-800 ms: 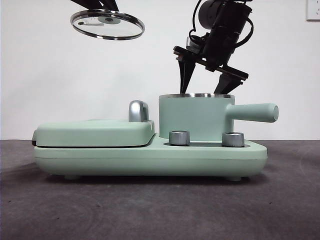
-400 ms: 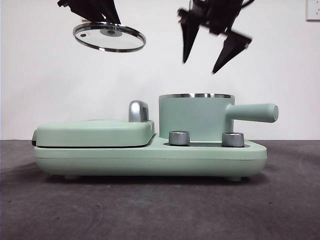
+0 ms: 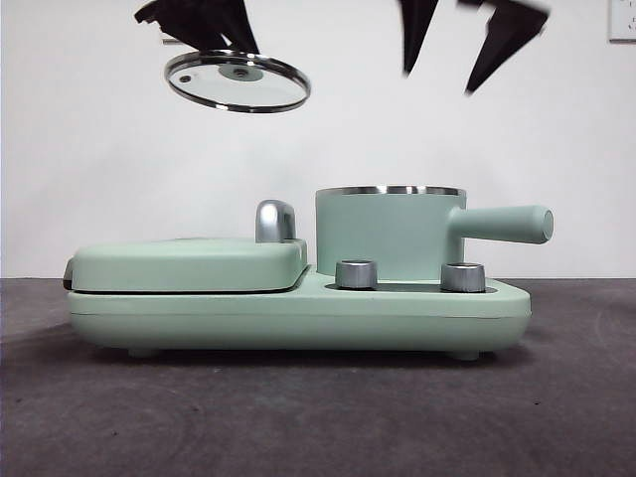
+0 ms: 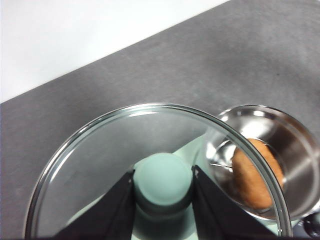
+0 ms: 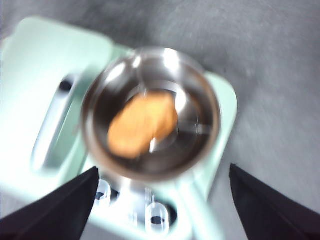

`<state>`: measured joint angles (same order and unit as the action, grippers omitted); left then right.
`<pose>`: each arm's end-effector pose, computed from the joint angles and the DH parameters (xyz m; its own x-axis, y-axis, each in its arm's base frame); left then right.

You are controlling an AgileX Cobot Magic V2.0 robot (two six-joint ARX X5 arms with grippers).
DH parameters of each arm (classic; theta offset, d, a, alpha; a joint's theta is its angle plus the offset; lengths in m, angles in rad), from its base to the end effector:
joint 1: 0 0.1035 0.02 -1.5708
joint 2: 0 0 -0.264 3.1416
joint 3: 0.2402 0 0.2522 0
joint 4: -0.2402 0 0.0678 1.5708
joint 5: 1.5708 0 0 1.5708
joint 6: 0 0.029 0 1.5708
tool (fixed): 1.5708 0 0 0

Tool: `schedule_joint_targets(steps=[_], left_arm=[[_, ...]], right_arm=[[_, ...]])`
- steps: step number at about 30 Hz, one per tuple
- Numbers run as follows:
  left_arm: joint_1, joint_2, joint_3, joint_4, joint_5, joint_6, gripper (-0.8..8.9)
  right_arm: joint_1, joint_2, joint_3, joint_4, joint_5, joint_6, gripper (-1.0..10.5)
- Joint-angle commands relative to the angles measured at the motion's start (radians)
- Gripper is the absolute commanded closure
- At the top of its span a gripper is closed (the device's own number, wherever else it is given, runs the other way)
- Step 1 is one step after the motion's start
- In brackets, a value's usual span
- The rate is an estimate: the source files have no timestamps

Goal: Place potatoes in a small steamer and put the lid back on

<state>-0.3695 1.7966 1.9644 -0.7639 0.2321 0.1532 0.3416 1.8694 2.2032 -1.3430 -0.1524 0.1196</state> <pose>0.3613 -0.1471 0.4070 0.6679 -0.5054 -0.5464 0.6027 0.7980 -0.0013 0.3385 0.1250 0.4111 0.4451 0.3194 -0.8366 -0.3092 0.9316 0.1911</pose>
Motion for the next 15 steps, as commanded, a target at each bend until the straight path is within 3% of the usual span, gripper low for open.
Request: schedule_joint_targets(steps=[1, 8, 15], left_arm=[[-0.028, 0.013, 0.030, 0.024, 0.006, -0.009, 7.96], [-0.101, 0.023, 0.030, 0.029, 0.007, -0.008, 7.96], [-0.174, 0.065, 0.030, 0.047, 0.007, -0.008, 7.96]], right_arm=[[0.009, -0.102, -0.108, -0.077, 0.004, -0.041, 5.3], [0.022, -0.455, -0.512, -0.057, 0.023, -0.048, 5.3], [0.023, -0.878, -0.900, 0.152, 0.015, -0.014, 5.3]])
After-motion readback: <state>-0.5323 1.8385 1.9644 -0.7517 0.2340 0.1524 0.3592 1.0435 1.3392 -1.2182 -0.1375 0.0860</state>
